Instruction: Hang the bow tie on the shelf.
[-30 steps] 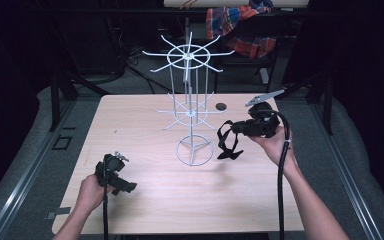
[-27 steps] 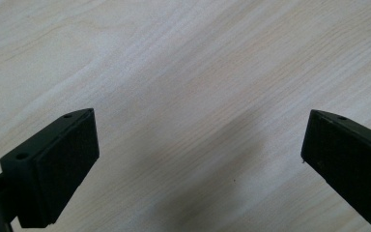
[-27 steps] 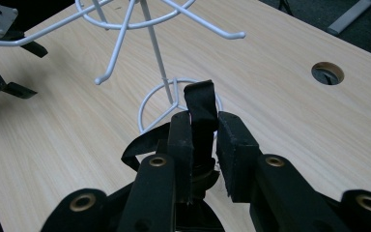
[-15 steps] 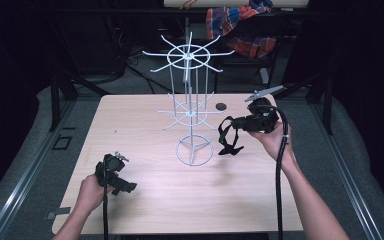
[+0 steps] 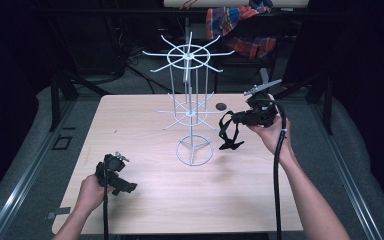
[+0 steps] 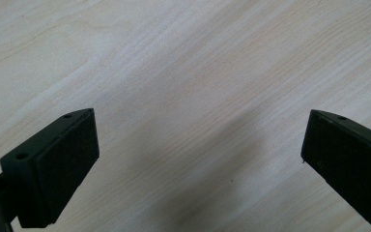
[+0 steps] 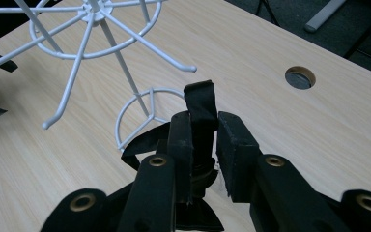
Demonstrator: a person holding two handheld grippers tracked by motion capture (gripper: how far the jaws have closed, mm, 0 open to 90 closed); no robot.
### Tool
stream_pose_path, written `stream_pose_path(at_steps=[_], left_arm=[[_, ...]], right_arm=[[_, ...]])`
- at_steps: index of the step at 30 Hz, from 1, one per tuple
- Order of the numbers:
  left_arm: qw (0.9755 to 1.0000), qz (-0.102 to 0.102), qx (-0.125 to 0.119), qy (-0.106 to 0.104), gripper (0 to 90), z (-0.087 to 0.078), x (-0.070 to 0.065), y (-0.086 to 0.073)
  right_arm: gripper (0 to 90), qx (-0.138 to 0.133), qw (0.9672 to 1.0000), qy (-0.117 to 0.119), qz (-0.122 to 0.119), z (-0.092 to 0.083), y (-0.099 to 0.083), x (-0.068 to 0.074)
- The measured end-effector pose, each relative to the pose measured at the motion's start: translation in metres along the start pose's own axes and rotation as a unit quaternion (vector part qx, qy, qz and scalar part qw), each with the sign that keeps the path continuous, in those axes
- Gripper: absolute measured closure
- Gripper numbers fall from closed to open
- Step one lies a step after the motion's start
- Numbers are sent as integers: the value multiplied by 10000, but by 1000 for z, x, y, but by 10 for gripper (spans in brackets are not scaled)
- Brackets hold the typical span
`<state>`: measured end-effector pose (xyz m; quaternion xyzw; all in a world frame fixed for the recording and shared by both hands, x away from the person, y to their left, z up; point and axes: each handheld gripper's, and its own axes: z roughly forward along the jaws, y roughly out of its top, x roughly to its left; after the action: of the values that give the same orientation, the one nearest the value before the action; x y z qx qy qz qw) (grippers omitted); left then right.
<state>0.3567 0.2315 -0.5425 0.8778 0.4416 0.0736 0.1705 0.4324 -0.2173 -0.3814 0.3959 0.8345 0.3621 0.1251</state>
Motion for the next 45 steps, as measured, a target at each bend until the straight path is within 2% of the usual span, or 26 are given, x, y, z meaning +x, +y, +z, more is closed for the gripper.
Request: stream_pose_path(at_steps=[18,28,45], left_arm=[[10000,10,4,-5,0,0,0,0],[10000,14,10,-6,0,0,0,0],[10000,19,17,6,0,0,0,0]], right_arm=[[767,9,9999,-126,13,0,12,-3],[767,-8,9998,-124,142,2,13,-9],[766,-56,9999,-28,-84,0,25,10]])
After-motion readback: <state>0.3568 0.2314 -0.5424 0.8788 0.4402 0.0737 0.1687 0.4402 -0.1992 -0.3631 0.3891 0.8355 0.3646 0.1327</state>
